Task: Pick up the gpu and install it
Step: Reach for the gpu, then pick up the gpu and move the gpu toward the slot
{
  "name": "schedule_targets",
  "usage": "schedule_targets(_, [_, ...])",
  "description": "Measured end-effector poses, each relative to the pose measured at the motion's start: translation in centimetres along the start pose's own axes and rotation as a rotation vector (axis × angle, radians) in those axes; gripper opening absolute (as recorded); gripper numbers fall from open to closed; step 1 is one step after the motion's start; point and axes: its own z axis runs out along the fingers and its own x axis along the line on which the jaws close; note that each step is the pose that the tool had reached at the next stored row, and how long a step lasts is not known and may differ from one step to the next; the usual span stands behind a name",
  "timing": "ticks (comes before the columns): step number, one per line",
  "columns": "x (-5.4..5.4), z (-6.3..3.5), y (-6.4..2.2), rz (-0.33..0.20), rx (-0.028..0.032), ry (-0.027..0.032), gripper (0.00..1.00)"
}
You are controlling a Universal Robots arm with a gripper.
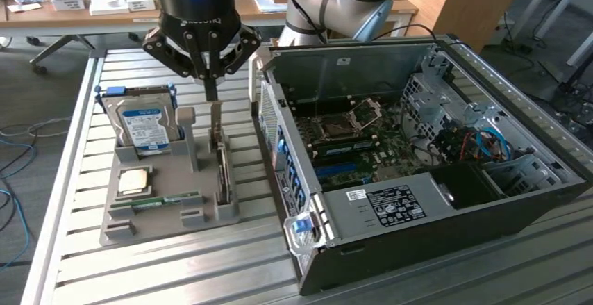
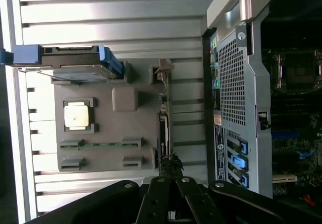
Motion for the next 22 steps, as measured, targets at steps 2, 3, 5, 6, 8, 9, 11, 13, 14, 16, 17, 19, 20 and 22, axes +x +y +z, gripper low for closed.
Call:
schedule_targets(2, [0.31,0.04,-0.03,0.000,0.0000,0.0000,0.11])
schedule_targets(3, [0.37,0.06,-0.03,0.000,-0.0001,-0.0001,0.11])
schedule_targets(5, [0.37,0.06,-0.03,0.000,0.0000,-0.0001,0.11])
schedule_targets(6, [0.38,0.05,-0.03,0.000,0.0000,0.0000,0.11])
schedule_targets(8, [0.38,0.05,-0.03,0.000,0.0000,0.0000,0.11])
schedule_targets(9, [0.38,0.05,-0.03,0.000,0.0000,0.0000,0.11])
schedule_targets(11, [0.38,0.05,-0.03,0.000,0.0001,0.0000,0.11])
schedule_targets(13, [0.38,0.05,-0.03,0.000,0.0000,0.0000,0.11])
schedule_targets(14, [0.38,0.05,-0.03,0.000,0.0000,0.0000,0.11])
schedule_targets(16, [0.38,0.05,-0.03,0.000,0.0000,0.0000,0.11])
schedule_targets(17, [0.38,0.05,-0.03,0.000,0.0000,0.0000,0.11])
schedule_targets(19, [0.38,0.05,-0.03,0.000,0.0000,0.0000,0.17])
schedule_targets(20, [0.38,0.05,-0.03,0.000,0.0000,0.0000,0.23])
schedule_targets(22, [0.38,0.05,-0.03,0.000,0.0000,0.0000,0.29])
